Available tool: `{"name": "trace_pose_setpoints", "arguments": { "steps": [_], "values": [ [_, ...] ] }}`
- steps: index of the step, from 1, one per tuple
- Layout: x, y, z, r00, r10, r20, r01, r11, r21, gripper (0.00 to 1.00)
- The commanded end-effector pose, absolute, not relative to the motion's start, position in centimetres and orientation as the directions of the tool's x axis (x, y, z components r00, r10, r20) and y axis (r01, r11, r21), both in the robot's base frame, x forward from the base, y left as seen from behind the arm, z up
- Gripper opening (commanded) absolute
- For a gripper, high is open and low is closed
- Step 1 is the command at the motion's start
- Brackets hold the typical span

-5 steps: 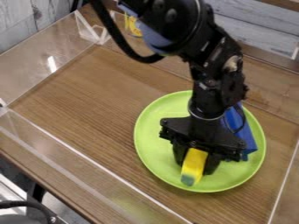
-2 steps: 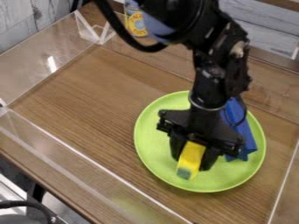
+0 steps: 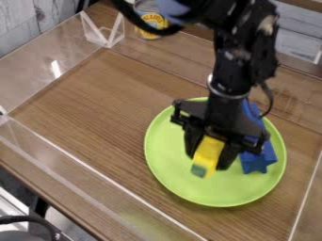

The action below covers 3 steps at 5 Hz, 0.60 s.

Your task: Remove the banana from inside the green plate and put it on the table

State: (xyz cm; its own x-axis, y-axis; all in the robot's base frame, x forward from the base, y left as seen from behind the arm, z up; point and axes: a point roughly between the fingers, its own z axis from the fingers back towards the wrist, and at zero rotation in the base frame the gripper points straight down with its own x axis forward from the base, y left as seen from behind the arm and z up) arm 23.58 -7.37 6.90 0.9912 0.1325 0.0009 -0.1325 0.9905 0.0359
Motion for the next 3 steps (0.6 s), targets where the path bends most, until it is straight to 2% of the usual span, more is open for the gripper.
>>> {"name": "trace_pose_setpoints", "arguments": {
  "steps": [1,2,3],
  "values": [
    [24.5,-7.0,11.2,0.990,0.128,0.066,-0.130,0.991,0.021,0.00],
    [24.8,-5.9,14.8,0.990,0.119,0.080,-0.122,0.992,0.036,0.00],
    [25.3,-3.2,17.4,0.990,0.104,0.100,-0.108,0.993,0.040,0.00]
  ]
}}
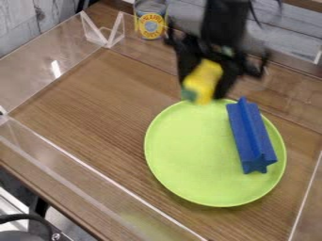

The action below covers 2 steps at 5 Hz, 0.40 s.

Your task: Remove the banana from inside the green plate and put it on the table

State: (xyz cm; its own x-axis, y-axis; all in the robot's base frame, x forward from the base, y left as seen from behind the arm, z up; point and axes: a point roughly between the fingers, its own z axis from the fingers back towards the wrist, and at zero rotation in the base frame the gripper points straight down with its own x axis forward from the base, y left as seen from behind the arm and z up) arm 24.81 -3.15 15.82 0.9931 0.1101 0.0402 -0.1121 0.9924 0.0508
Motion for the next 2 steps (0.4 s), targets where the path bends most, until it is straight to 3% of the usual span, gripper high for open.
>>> {"name": "trace_pose_setpoints", "arguments": {
  "steps": [1,2],
  "values": [
    [25.7,1.0,18.9,0.984,0.136,0.118,-0.142,0.989,0.040,0.00],
    [26.5,4.7,18.8,0.981,0.139,0.132,-0.146,0.988,0.041,0.00]
  ]
}}
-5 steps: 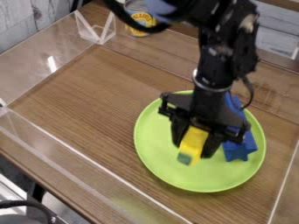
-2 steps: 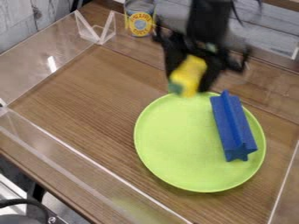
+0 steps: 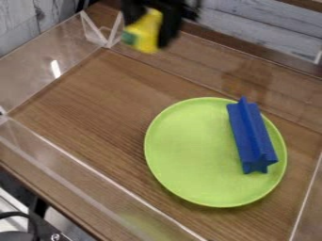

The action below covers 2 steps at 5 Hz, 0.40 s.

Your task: Remove the banana from inside the green plate and put it on the table

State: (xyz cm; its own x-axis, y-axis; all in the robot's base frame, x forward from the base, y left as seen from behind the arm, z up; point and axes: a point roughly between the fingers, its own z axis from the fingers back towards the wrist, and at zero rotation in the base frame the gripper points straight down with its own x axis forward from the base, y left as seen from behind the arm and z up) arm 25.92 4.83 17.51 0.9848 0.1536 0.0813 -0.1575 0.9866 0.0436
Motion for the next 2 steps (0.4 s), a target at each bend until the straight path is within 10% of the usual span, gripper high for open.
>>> {"name": "trace_pose_setpoints", "arguments": {
  "steps": [1,2],
  "values": [
    [26.4,6.8,17.8,0.979,0.147,0.140,-0.153,0.987,0.038,0.00],
    [26.5,7.4,16.8,0.981,0.142,0.135,-0.150,0.988,0.048,0.00]
  ]
}}
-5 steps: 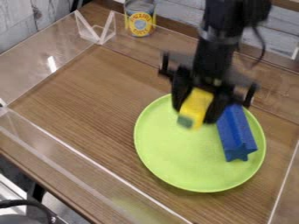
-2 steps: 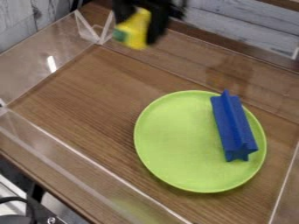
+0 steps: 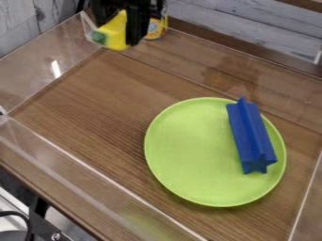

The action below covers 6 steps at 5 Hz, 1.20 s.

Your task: Remove the banana from inside the green plate and put it on the table

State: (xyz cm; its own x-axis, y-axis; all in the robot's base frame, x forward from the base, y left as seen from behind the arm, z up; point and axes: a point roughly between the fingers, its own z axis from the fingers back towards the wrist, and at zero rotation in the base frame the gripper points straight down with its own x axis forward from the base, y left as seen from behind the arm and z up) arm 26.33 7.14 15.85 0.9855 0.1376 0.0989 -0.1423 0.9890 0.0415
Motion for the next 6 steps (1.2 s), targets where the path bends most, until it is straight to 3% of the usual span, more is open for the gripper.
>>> {"name": "trace_pose_setpoints", "arguments": {
  "steps": [1,4,6],
  "values": [
    [26.8,8.0,15.0,0.981,0.137,0.136,-0.147,0.987,0.062,0.00],
    [28.5,10.8,10.4,0.978,0.152,0.145,-0.167,0.981,0.095,0.00],
    [29.1,11.5,8.9,0.981,0.139,0.133,-0.153,0.983,0.099,0.00]
  ]
}}
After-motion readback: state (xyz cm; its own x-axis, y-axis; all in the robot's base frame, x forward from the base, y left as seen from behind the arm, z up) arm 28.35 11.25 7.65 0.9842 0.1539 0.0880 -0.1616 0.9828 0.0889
